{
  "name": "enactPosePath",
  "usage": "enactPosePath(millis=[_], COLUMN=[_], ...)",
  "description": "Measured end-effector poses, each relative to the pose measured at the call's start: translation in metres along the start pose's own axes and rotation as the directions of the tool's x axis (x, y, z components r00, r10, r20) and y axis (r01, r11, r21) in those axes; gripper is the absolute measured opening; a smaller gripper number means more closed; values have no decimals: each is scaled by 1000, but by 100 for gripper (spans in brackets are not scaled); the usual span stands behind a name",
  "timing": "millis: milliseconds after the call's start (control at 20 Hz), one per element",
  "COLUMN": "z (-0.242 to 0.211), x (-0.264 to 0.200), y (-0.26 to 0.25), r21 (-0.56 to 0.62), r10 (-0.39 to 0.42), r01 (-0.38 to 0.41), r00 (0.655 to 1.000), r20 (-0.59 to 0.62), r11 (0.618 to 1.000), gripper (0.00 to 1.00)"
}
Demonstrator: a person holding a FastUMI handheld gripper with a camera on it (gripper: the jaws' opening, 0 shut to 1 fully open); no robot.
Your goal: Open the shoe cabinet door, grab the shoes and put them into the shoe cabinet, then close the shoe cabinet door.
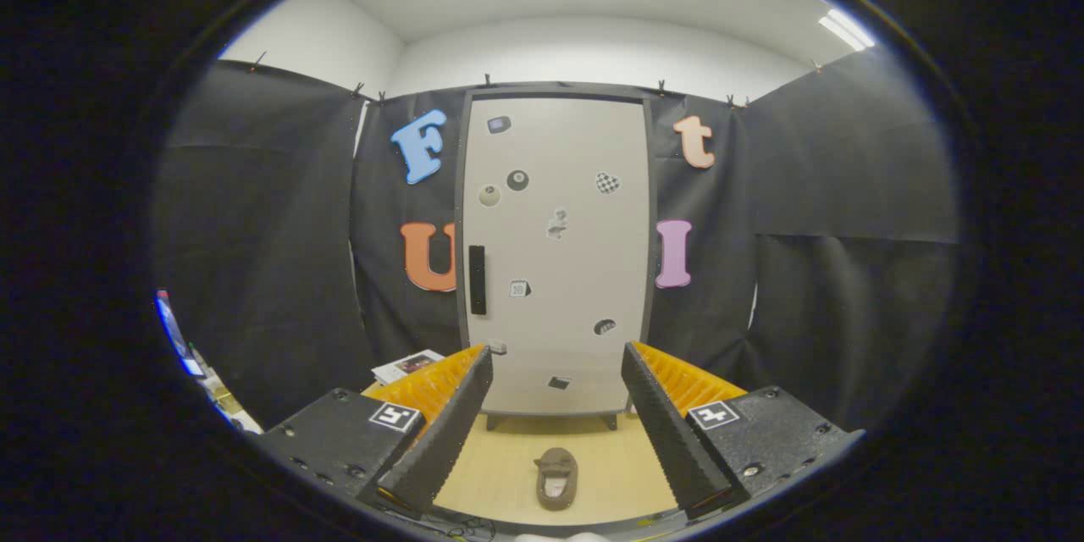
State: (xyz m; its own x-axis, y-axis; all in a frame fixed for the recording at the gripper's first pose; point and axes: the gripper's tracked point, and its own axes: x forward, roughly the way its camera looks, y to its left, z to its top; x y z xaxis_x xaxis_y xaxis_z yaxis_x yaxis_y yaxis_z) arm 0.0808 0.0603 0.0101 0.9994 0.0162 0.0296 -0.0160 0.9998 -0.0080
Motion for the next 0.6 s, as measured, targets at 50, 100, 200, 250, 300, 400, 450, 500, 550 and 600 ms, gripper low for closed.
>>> enactPosePath(millis=[50, 100, 200, 250, 300, 400, 450, 500, 550, 600], z=[4, 4, 8, 10, 11, 14, 15, 16, 17, 17], x=[14, 28, 59, 75, 92, 127, 145, 162, 180, 198], y=[9, 18, 41, 50, 59, 74, 81, 84, 87, 91], r21=[-3, -5, 7, 10, 12, 22, 24, 23, 22, 20], r10=[10, 23, 64, 78, 92, 117, 120, 118, 116, 117], r01=[-10, -23, -64, -78, -92, -117, -121, -118, -116, -118], r00=[1000, 1000, 998, 997, 996, 993, 993, 993, 993, 993], r20=[10, 10, 14, 17, 14, 16, 18, 18, 23, 24], r11=[1000, 1000, 998, 997, 996, 993, 992, 993, 993, 993], gripper=[100, 100, 100, 100, 100, 100, 100, 99, 99, 99])
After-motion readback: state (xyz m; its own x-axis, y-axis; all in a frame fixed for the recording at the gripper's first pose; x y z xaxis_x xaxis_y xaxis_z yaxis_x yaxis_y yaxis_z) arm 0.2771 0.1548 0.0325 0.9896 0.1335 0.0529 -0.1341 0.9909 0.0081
